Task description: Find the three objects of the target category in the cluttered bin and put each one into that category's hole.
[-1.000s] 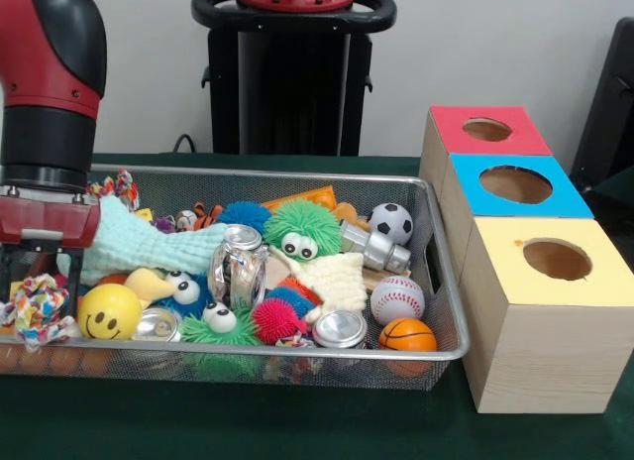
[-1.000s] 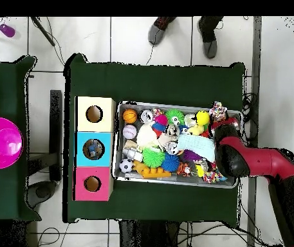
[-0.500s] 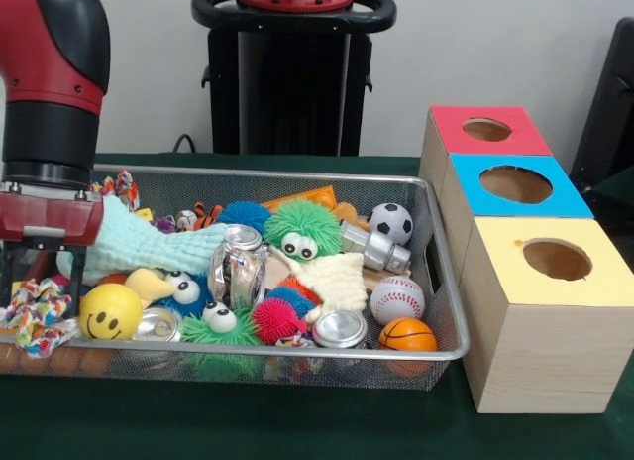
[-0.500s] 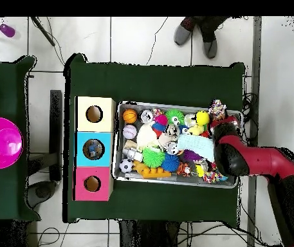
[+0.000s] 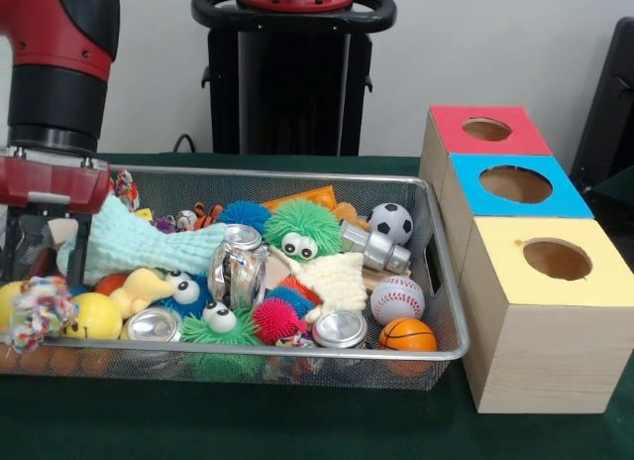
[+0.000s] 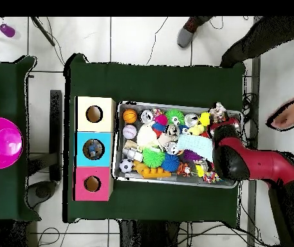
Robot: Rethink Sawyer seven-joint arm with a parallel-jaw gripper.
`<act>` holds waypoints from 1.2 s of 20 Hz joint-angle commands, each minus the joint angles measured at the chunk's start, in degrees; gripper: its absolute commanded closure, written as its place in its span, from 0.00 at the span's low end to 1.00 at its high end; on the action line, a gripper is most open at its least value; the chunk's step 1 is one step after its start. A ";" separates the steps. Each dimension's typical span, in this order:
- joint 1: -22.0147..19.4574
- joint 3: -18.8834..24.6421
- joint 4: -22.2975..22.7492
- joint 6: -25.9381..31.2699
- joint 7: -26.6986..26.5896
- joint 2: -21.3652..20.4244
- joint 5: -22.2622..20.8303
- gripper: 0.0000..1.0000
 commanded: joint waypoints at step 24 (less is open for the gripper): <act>9.88 -16.93 11.14 2.09 11.99 -8.11 13.78 0.00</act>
